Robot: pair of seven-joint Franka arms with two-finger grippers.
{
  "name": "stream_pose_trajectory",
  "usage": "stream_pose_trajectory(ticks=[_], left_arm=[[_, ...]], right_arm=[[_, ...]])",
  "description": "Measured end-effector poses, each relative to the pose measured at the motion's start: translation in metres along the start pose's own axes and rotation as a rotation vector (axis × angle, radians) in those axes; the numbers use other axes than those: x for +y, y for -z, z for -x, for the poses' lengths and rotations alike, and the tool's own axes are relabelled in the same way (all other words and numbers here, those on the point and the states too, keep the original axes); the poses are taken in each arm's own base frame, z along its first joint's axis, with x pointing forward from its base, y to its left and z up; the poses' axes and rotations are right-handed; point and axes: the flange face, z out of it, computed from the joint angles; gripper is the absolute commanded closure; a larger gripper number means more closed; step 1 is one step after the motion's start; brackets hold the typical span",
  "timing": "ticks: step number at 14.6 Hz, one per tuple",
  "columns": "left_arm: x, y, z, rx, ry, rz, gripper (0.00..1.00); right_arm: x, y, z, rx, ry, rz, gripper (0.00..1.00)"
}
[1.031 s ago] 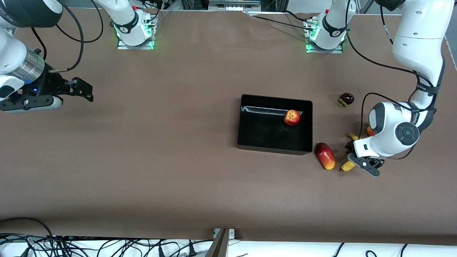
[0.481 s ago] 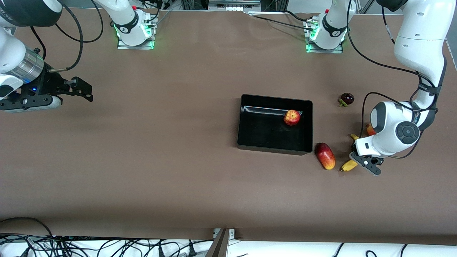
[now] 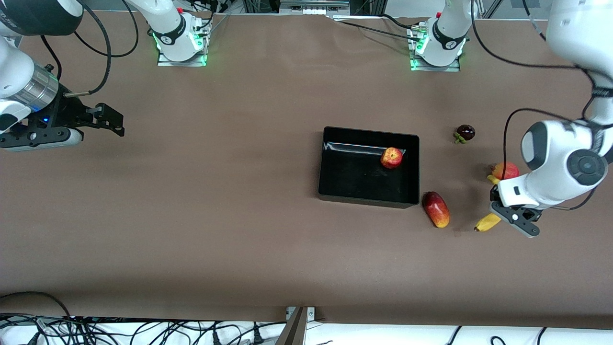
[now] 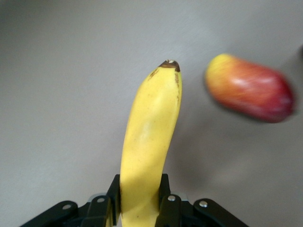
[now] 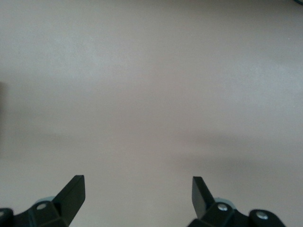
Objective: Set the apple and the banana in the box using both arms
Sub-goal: 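Carry the banana over the box with the left gripper and lower it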
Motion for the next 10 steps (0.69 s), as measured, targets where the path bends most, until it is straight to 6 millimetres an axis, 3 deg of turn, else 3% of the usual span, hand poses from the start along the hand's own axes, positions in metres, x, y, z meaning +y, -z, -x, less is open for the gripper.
stream_pose_trajectory(ticks=[3,7,10], left_arm=[[0.053,0.043,-0.039,-0.024,0.134,0.101,1.00],[0.154,0.055,-0.097,-0.042,0.390,0.207,1.00],[0.221,0.048,-0.125,-0.083,0.516,0.242,1.00]], right_arm=[[0.000,0.000,0.000,0.000,0.000,0.000,0.00],[0.000,0.000,0.000,0.000,-0.001,0.000,0.00],[0.000,0.000,0.000,0.000,-0.001,0.000,0.00]])
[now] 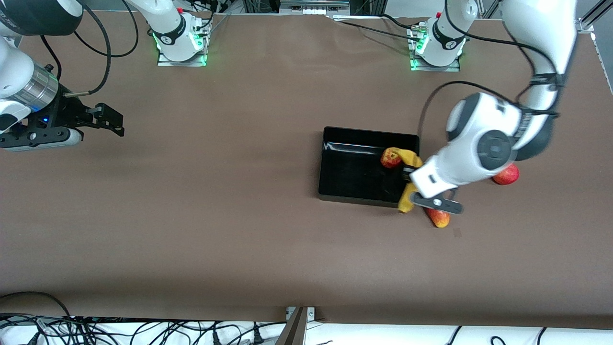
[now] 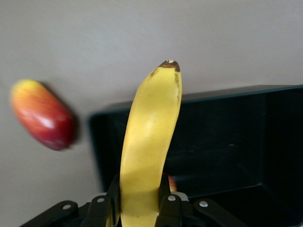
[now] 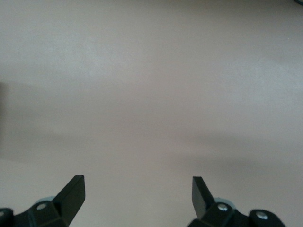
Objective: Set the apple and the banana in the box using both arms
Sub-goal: 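Carry the banana over the box with the left gripper and lower it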
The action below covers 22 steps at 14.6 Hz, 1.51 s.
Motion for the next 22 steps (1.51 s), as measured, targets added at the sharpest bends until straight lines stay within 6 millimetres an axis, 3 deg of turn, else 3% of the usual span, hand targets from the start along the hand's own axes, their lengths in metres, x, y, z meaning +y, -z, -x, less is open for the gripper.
stream_pose_trajectory(ticks=[3,6,11,19,20,21,22], left_arm=[[0.036,-0.037,0.005,0.022,0.056,0.034,1.00],[0.058,-0.084,0.016,0.025,0.055,0.049,1.00],[0.088,-0.095,0.031,0.006,0.012,0.051,1.00],[0.091,-0.138,0.038,0.040,-0.048,0.016,1.00],[0.093,-0.146,0.039,0.042,-0.051,0.024,0.95],[0.094,-0.154,0.041,0.041,-0.053,0.029,0.54],[0.095,-0.161,0.042,0.034,-0.055,0.031,0.01]], right_arm=[[0.000,0.000,0.000,0.000,0.000,0.000,0.00],[0.000,0.000,0.000,0.000,0.000,0.000,0.00],[0.000,0.000,0.000,0.000,0.000,0.000,0.00],[0.000,0.000,0.000,0.000,0.000,0.000,0.00],[0.000,0.000,0.000,0.000,0.000,0.000,0.00],[0.000,0.000,0.000,0.000,0.000,0.000,0.00],[0.000,0.000,0.000,0.000,0.000,0.000,0.00]])
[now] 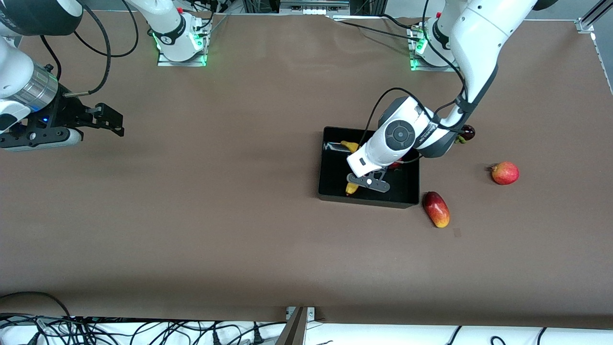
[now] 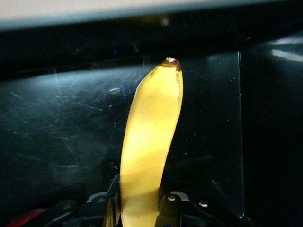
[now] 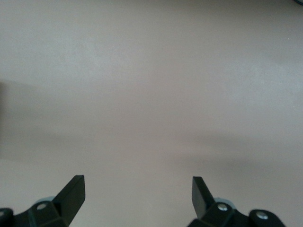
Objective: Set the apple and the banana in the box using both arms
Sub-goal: 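Carry the banana over the box with the left gripper and lower it, then open the left gripper and lift it away from the banana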
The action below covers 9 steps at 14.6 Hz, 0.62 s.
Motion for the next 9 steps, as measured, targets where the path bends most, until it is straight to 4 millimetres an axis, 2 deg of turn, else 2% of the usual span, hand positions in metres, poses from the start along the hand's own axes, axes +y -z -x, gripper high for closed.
stream_pose_trajectory(ticks=[3,5,6,7,9], left_arm=[[-0.002,-0.004,0.000,-0.001,-0.005,-0.007,0.00],[-0.006,0.008,-0.004,0.017,-0.008,-0.018,0.00],[-0.008,0.022,-0.005,0.024,-0.007,-0.030,0.00],[-0.010,0.044,-0.007,0.036,-0.003,-0.048,0.00],[-0.020,0.106,-0.005,0.065,0.011,-0.098,0.00]], right_arm=[[0.000,0.000,0.000,0.000,0.000,0.000,0.00],[0.000,0.000,0.000,0.000,0.000,0.000,0.00],[0.000,0.000,0.000,0.000,0.000,0.000,0.00],[0.000,0.000,0.000,0.000,0.000,0.000,0.00],[0.000,0.000,0.000,0.000,0.000,0.000,0.00]])
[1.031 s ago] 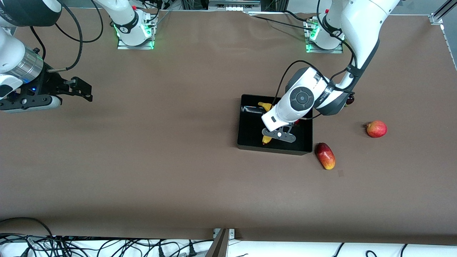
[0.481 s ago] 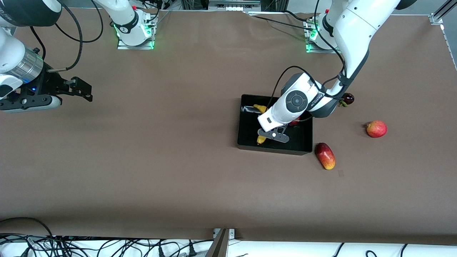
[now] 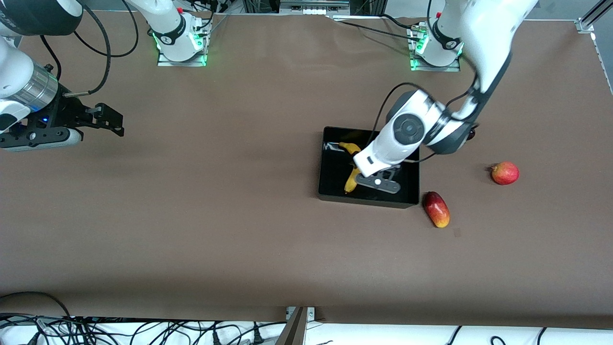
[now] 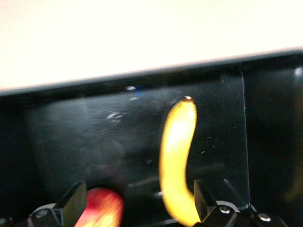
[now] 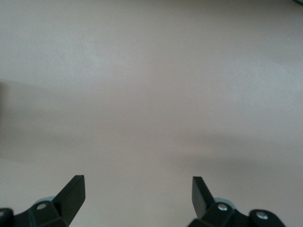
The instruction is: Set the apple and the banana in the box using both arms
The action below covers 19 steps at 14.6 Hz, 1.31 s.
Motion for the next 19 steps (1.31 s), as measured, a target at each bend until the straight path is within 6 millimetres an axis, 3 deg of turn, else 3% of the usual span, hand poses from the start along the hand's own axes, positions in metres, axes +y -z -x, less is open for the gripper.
stream_pose_trajectory(ticks=[3,6,9,14,16,19], left_arm=[[-0.034,0.101,0.013,0.068,0.011,-0.087,0.00],[-0.101,0.171,0.032,0.081,0.072,-0.133,0.00],[-0.164,0.208,0.051,0.046,0.118,-0.118,0.00],[-0.217,0.294,0.070,0.029,0.067,-0.119,0.00],[-0.245,0.311,0.075,0.051,0.062,-0.091,0.00],[-0.265,0.310,0.079,0.043,0.075,-0.078,0.00]], right_arm=[[0.000,0.000,0.000,0.000,0.000,0.000,0.00],[0.000,0.000,0.000,0.000,0.000,0.000,0.00],[0.000,0.000,0.000,0.001,-0.001,0.000,0.00],[0.000,0.000,0.000,0.001,-0.001,0.000,0.00],[0.000,0.000,0.000,0.001,-0.001,0.000,0.00],[0.000,0.000,0.000,0.001,-0.001,0.000,0.00]])
